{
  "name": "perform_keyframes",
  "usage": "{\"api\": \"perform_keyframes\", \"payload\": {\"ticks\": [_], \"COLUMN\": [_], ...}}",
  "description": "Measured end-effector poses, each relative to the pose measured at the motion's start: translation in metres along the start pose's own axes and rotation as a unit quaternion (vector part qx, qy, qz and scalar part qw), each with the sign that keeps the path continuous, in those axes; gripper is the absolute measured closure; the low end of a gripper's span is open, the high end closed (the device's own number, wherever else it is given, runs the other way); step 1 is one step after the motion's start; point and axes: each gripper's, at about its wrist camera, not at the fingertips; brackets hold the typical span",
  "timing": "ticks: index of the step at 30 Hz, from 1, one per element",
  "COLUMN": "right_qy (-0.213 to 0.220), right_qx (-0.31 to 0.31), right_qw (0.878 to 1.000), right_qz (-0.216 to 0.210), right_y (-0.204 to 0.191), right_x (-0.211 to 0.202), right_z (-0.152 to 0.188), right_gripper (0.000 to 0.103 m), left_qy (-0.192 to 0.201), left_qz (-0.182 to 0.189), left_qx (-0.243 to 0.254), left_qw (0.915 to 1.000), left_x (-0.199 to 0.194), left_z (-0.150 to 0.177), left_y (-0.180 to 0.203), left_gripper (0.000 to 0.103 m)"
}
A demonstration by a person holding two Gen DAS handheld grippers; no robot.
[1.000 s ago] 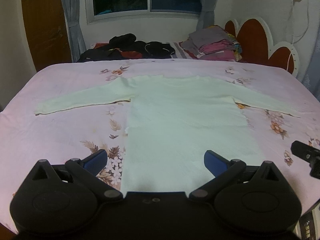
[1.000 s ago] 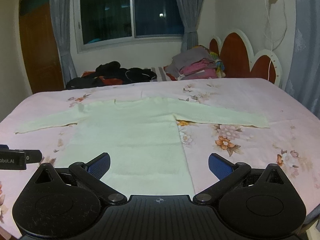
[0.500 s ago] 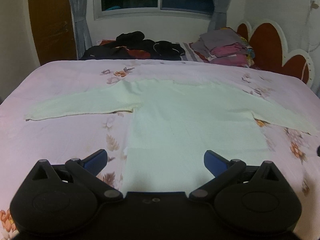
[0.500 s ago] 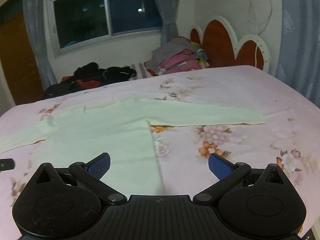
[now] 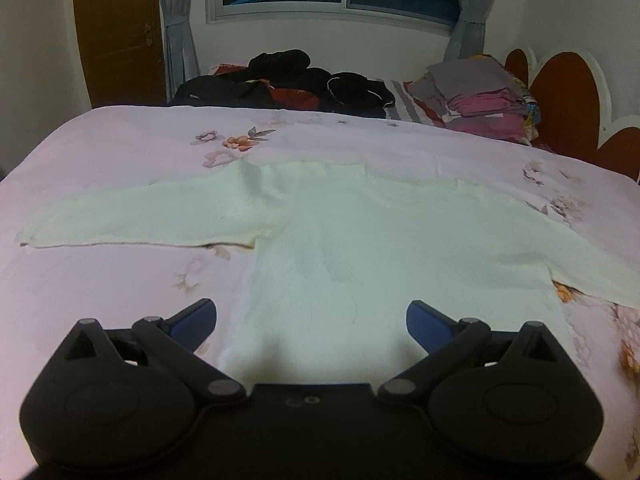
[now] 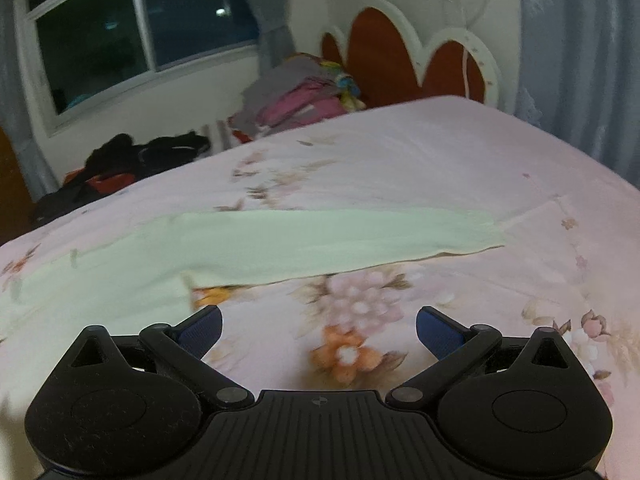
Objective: Fold small clothes
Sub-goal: 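Move the right tool to the sweater's sleeve cuff and grasp it, then carry the sleeve cuff with the right tool across the sweater body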
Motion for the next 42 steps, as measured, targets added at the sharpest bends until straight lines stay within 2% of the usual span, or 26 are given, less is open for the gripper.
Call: {"api": "perform_keyframes", "payload": {"ticks": [9,11,15,23,25,27,30,32,37,42], "right_qy": [-0.037,-0.056,-0.073,-0.052,-0.045,-0.039,-0.028,-0.016,0.024,0.067], "right_qx": [0.069,0.087,0.121,0.153,0.144,0.134,0.145,0.148,0.126,0.069], "right_qw": [0.996,0.994,0.989,0.986,0.987,0.988,0.987,0.987,0.991,0.995], "right_qz": [0.033,0.036,0.040,0.046,0.058,0.072,0.070,0.066,0.032,-0.030], "right_y": [0.074,0.090,0.113,0.135,0.135,0.134,0.137,0.135,0.109,0.042], "right_x": [0.079,0.097,0.121,0.144,0.150,0.153,0.153,0.147,0.134,0.118], "right_z": [-0.007,-0.007,-0.003,-0.018,-0.022,-0.024,-0.023,-0.025,-0.045,-0.080], "right_gripper": [0.002,0.039,0.039,0.039,0.046,0.076,0.096,0.100,0.100,0.100], "left_qy": [-0.014,-0.018,-0.025,-0.042,-0.048,-0.053,-0.060,-0.061,-0.056,-0.044], "left_qz": [-0.013,-0.017,-0.024,-0.029,-0.026,-0.022,-0.014,-0.010,-0.006,0.001], "left_qx": [0.019,0.023,0.031,0.035,0.034,0.034,0.037,0.038,0.035,0.022], "left_qw": [0.9996,0.9994,0.9989,0.9981,0.9980,0.9978,0.9974,0.9973,0.9978,0.9988], "left_x": [0.042,0.048,0.057,0.076,0.082,0.086,0.093,0.096,0.096,0.090], "left_z": [-0.003,-0.004,-0.006,-0.009,-0.010,-0.011,-0.012,-0.013,-0.018,-0.027], "left_y": [0.030,0.033,0.037,0.045,0.046,0.047,0.048,0.048,0.044,0.032], "left_gripper": [0.010,0.012,0.012,0.015,0.018,0.022,0.029,0.030,0.030,0.030]}}
Point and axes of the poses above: each gripper's, at about its wrist camera, not at the fingertips, and x roughly the way its jaws point, y to its right, z to its underside, and after that the axes turned 14 degrees about -x, right-handed
